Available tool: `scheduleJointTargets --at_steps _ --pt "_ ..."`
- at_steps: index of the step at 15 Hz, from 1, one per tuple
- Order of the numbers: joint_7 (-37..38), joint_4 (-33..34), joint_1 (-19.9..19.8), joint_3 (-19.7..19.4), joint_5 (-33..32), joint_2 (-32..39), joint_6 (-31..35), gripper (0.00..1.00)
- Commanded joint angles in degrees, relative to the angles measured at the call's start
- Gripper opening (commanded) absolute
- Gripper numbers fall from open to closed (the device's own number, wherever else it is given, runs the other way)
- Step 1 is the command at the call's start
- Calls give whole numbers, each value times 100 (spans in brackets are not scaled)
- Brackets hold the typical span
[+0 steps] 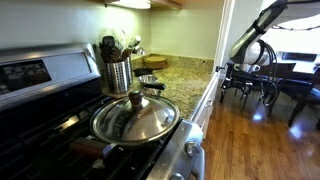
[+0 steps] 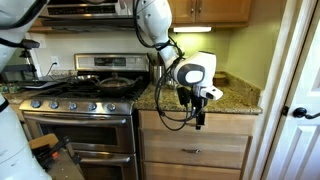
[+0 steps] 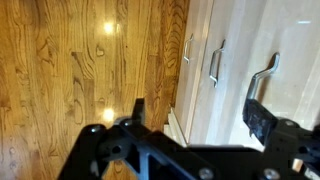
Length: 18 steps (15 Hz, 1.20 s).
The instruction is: Close the open drawer, open the topmost drawer
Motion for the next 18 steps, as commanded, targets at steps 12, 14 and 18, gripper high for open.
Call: scheduleJointTargets --at_steps 12,14,18 --pt "-508 1261 -640 790 820 1260 279 100" --pt "-494 1396 -644 827 830 1388 284 100" --pt "-460 1627 -639 878 850 1598 305 100"
